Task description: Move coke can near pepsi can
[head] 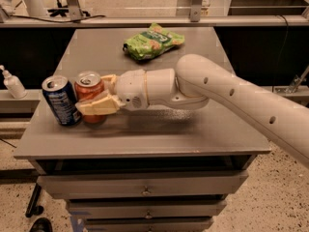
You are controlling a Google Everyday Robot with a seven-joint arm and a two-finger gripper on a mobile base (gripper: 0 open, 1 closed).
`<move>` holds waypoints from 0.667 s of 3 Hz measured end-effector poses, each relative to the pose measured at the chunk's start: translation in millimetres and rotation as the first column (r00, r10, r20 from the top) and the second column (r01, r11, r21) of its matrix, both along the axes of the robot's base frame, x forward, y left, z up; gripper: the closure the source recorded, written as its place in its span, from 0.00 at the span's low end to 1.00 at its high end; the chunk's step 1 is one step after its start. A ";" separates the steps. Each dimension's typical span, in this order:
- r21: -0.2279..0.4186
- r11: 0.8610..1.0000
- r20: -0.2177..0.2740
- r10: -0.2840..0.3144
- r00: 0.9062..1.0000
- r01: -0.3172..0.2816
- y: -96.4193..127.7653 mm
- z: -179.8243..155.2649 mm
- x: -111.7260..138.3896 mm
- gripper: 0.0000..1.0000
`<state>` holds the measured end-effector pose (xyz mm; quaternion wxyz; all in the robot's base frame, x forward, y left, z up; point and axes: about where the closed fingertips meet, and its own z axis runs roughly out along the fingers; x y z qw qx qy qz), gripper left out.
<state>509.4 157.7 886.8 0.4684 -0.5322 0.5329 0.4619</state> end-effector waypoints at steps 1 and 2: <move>-0.025 0.999 0.042 0.041 0.998 -0.040 4.3 -4.3 -5.9 0.59; -0.042 0.997 0.066 0.059 0.996 -0.057 5.3 -7.2 -7.5 0.36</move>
Offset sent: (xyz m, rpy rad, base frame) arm -0.0063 0.0018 -0.0118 -0.0610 -0.0961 0.0696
